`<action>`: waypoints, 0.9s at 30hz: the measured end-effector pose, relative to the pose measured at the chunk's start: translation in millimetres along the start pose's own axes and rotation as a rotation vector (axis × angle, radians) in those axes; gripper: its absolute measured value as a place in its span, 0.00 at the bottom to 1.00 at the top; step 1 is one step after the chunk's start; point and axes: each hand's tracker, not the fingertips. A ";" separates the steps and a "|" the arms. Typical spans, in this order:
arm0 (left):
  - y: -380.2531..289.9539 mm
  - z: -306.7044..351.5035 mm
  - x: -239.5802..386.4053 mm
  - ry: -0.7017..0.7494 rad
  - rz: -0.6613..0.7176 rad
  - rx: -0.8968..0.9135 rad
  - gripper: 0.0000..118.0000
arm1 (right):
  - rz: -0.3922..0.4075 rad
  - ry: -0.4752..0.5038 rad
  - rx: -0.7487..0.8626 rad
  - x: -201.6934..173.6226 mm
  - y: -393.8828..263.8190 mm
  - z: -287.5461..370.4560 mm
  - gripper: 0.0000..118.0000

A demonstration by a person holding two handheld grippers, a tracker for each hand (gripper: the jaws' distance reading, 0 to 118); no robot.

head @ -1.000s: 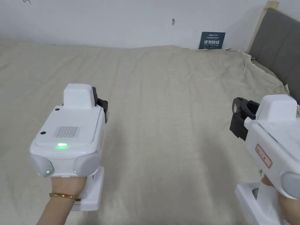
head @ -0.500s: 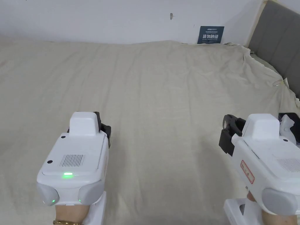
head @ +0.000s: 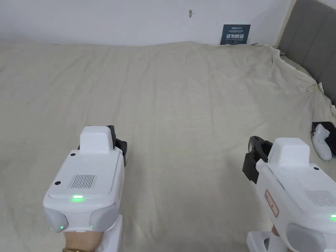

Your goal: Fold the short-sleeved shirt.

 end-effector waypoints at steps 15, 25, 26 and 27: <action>4.8 6.3 -2.0 0.008 0.005 0.027 0.72 | -0.012 0.017 0.047 3.7 1.0 -1.2 0.14; 13.5 10.0 -4.9 0.010 0.013 0.059 1.00 | 0.025 0.003 0.050 0.3 7.0 -1.2 0.97; 14.0 10.1 -5.2 0.012 0.017 0.059 1.00 | 0.030 -0.005 0.055 -0.5 6.9 -1.5 1.00; 14.1 10.3 -5.6 0.013 0.020 0.059 1.00 | 0.034 -0.004 0.059 -1.0 6.8 -1.5 1.00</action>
